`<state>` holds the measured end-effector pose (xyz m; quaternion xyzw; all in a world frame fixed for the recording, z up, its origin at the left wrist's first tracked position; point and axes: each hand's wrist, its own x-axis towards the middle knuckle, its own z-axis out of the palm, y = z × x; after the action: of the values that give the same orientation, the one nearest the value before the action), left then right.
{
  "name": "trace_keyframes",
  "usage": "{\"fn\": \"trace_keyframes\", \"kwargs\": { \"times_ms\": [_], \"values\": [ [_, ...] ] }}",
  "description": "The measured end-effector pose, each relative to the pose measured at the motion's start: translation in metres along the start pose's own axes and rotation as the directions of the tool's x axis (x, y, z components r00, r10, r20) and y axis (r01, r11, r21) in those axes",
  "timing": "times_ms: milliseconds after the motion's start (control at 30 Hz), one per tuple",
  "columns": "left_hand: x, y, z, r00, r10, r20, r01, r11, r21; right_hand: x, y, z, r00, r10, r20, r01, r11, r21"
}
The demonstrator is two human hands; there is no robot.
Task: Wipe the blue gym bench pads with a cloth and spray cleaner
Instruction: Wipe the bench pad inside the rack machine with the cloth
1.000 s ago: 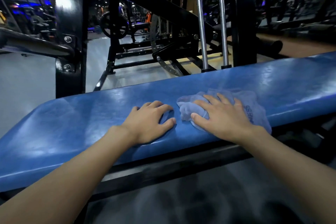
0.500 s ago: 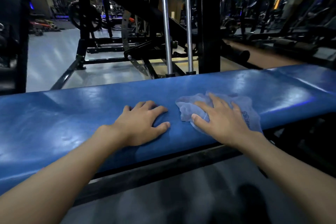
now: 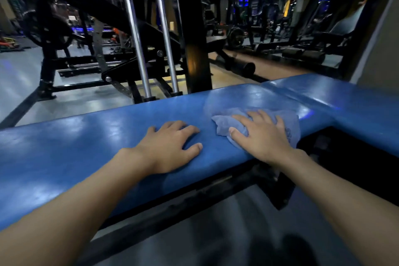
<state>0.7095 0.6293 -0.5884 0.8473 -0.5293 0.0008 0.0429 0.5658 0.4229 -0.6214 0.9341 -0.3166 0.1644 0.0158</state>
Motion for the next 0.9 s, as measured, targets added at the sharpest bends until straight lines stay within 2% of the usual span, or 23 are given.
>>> {"fn": "trace_keyframes", "kwargs": {
  "times_ms": [300,533,700,800,900],
  "values": [
    [0.086,0.083,0.011,0.983,0.179,0.049,-0.179,0.984,0.003,0.023,0.100,0.020,0.965,0.235,-0.119,-0.220,0.967,0.129],
    [0.102,0.093,0.018,0.984,0.152,0.094,-0.158,0.986,0.059,0.048,0.157,0.030,0.855,0.419,-0.307,-0.349,0.901,0.258],
    [0.102,0.096,0.016,0.982,0.145,0.120,-0.152,0.987,0.052,0.040,0.135,0.036,0.776,0.518,-0.360,-0.413,0.848,0.332],
    [0.102,0.097,0.017,0.984,0.130,0.120,-0.136,0.990,0.036,0.020,0.105,0.045,0.807,0.516,-0.286,-0.363,0.817,0.449],
    [0.101,0.093,0.015,0.980,0.138,0.145,-0.143,0.989,0.025,0.011,0.097,0.049,0.830,0.476,-0.290,-0.305,0.823,0.480]
  ]
}}
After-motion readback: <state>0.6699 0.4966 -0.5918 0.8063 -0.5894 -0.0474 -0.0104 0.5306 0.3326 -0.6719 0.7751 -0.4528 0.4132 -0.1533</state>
